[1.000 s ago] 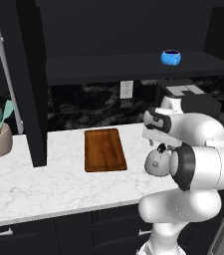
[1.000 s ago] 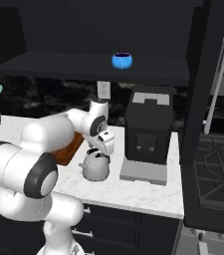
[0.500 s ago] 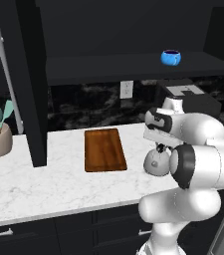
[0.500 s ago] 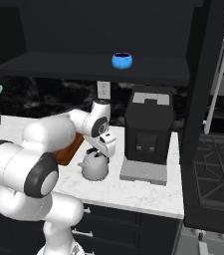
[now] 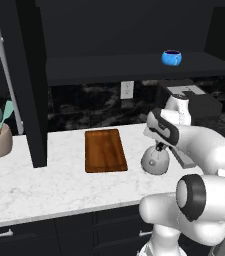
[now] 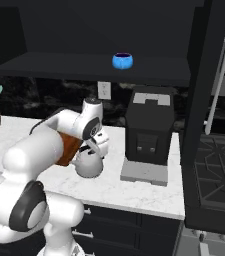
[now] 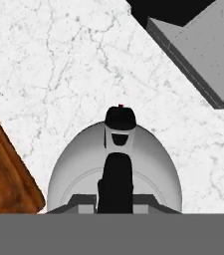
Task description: Pick the kettle from the counter and place it on the tray. Then pick the mug from the cabinet and place it on the tray. Then close the cabinet doors.
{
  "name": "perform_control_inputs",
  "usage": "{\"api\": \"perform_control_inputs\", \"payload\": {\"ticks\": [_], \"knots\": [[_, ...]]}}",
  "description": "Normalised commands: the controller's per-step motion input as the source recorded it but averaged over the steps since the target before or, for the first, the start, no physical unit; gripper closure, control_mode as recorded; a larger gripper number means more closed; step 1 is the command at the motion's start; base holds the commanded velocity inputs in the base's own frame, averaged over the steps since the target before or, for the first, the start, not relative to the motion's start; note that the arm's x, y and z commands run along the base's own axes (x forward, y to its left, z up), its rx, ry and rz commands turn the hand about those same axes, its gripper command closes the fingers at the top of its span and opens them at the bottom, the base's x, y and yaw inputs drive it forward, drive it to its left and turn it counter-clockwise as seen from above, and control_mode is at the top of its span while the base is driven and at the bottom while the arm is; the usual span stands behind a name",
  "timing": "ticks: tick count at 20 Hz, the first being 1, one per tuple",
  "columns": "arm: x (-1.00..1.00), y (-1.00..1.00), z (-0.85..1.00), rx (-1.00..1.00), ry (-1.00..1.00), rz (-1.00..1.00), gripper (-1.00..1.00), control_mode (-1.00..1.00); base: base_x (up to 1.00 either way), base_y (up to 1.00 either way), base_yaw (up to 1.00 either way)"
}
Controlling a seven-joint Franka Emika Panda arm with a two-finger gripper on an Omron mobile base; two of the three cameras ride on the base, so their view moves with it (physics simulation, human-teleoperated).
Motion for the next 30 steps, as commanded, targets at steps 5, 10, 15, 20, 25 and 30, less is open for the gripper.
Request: {"api": "perform_control_inputs", "payload": {"ticks": [5,10,15,20,25,30], "knots": [[0.13,0.64,0.38,0.0,-0.07,-0.15,1.0,-1.0,0.0,0.0,0.0],[0.43,0.71,0.14,0.0,-0.01,-0.23,1.0,-1.0,0.0,0.0,0.0],[0.6,0.68,0.05,0.0,0.0,-0.26,1.0,-1.0,0.0,0.0,0.0],[0.69,0.61,0.0,0.0,0.0,-0.27,1.0,-1.0,0.0,0.0,0.0],[0.46,0.32,0.0,0.0,0.0,-0.19,1.0,-1.0,0.0,0.0,0.0],[0.46,0.02,-0.01,0.01,0.0,-0.07,1.0,-1.0,0.0,0.0,0.0]]}}
